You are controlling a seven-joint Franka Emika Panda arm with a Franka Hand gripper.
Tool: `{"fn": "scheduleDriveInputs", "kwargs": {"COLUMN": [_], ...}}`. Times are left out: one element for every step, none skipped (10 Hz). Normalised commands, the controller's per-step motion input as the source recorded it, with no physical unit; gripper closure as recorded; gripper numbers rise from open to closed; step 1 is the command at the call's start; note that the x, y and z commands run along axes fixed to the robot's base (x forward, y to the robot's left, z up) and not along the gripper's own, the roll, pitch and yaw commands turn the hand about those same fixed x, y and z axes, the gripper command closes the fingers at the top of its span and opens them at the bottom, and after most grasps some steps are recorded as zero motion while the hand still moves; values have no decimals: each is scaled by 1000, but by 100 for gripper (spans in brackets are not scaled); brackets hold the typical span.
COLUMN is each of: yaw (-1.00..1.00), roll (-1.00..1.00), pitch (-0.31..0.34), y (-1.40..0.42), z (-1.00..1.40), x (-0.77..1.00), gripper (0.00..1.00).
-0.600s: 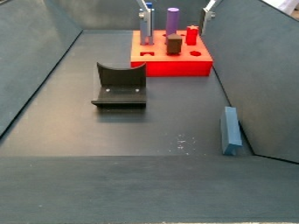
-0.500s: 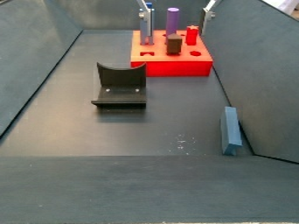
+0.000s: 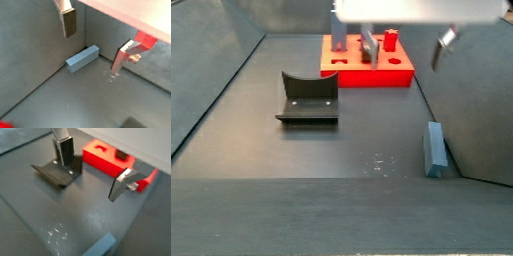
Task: Pick up the arch object. Move up. Place the arch object on the fixture. Regrasp the arch object. Rotate the arch object. Move to above the board. Insert the arch object.
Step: Pick up the arch object.
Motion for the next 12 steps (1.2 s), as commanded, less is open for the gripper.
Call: {"fn": "scheduleDriveInputs", "kwargs": {"yaw": [-497, -343, -357, -297, -237, -229, -220, -143, -80, -71, -57, -31], "roll": [-139, -290, -307, -343, -371, -354, -343, -247, -150, -161, -151, -131], "pitch": [0, 11, 10, 3, 0, 0, -3, -11, 3, 10, 4, 4], "y": [366, 366, 331, 369, 300, 186, 209, 271, 174, 157, 229, 234], "z": [-694, -526, -483, -437, -397, -429, -471, -351, -337, -414, -431, -369], "x": [-229, 226, 271, 217, 103, 20, -3, -191, -6, 0, 0, -17], "gripper": [0, 0, 0, 0, 0, 0, 0, 0, 0, 0, 0, 0]}}
